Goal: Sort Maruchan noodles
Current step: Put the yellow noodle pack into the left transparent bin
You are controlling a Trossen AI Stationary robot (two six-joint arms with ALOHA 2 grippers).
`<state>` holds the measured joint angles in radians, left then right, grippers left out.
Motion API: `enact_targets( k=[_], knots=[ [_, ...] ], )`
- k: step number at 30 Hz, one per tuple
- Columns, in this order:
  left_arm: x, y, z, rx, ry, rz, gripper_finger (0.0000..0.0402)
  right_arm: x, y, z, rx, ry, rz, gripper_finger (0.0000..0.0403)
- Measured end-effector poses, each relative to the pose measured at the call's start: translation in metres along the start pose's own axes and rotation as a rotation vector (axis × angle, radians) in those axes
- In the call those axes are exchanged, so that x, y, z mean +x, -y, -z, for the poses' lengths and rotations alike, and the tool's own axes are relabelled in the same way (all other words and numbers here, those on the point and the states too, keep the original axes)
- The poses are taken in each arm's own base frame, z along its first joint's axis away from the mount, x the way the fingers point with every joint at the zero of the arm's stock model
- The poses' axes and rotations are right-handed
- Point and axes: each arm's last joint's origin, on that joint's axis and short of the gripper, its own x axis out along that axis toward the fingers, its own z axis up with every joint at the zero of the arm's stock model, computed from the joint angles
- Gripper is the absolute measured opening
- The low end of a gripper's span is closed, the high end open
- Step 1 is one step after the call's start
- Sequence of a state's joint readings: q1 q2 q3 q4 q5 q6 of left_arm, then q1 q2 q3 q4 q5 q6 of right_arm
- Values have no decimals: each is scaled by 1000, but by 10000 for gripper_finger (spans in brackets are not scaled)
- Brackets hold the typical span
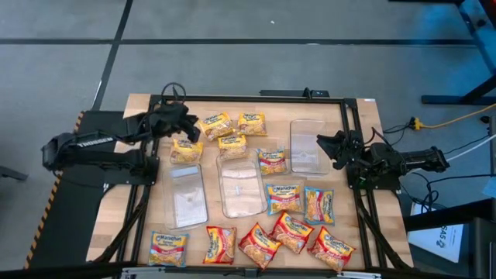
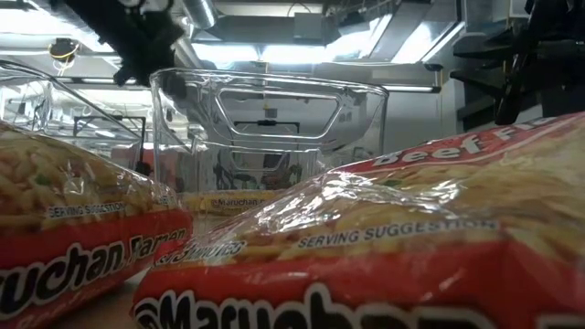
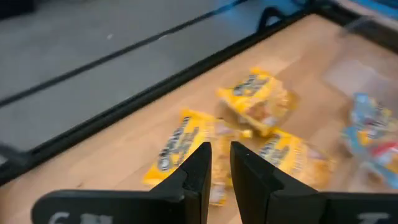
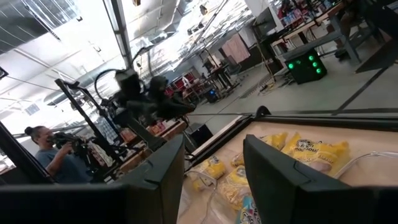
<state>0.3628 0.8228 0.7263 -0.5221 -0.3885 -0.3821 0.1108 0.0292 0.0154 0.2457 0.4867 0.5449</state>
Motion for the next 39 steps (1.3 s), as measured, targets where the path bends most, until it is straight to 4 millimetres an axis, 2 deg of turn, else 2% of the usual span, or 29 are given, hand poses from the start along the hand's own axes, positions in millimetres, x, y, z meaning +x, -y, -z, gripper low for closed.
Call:
enact_targets(
  k=[7,13,21,26,30,39],
  knots=[
    [5,-44,22,21,-345,-181,53,0,1,1,-9,-13,10,161],
    [12,-61,43,-28,-559,-243,59,0,2,2,-11,-7,29,161],
    [25,-62,46,-22,-618,-267,61,0,3,3,-20,-20,37,161],
    [38,-57,48,-12,-688,-140,62,0,3,3,-21,-21,38,161],
    [53,-55,50,-5,-731,-89,62,0,4,6,-36,-45,52,161],
    [84,-54,61,45,-833,-95,62,0,5,7,-45,-60,59,161]
  ],
)
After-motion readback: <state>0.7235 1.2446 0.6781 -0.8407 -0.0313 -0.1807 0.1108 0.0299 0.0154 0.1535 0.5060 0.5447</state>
